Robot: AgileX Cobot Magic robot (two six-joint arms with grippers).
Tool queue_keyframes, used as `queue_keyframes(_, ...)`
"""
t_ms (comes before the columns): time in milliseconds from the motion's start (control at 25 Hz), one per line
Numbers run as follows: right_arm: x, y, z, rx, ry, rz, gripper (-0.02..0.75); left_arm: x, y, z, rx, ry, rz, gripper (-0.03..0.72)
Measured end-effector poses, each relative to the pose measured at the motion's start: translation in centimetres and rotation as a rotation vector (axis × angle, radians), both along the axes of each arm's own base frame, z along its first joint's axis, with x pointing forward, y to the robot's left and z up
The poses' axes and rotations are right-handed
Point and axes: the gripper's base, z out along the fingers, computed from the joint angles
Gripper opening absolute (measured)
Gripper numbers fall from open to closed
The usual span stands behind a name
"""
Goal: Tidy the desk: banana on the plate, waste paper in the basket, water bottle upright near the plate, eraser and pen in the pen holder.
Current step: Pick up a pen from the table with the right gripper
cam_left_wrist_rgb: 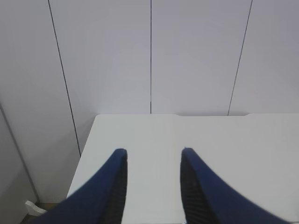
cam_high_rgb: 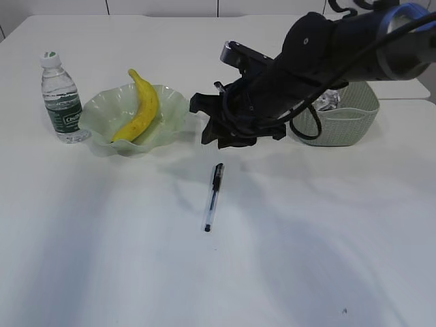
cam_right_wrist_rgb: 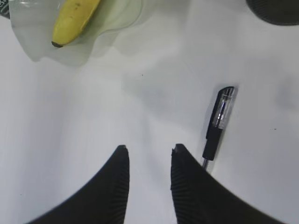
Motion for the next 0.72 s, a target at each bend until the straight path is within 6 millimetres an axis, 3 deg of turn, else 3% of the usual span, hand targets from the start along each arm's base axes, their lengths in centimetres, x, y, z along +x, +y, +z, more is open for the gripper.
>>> queue_keyframes(720, 0.13, 0.33, 0.2, 0.069, 0.012, -0.041, 0.233, 0.0, -0.02, -0.07, 0.0, 0.007, -0.002, 0.26)
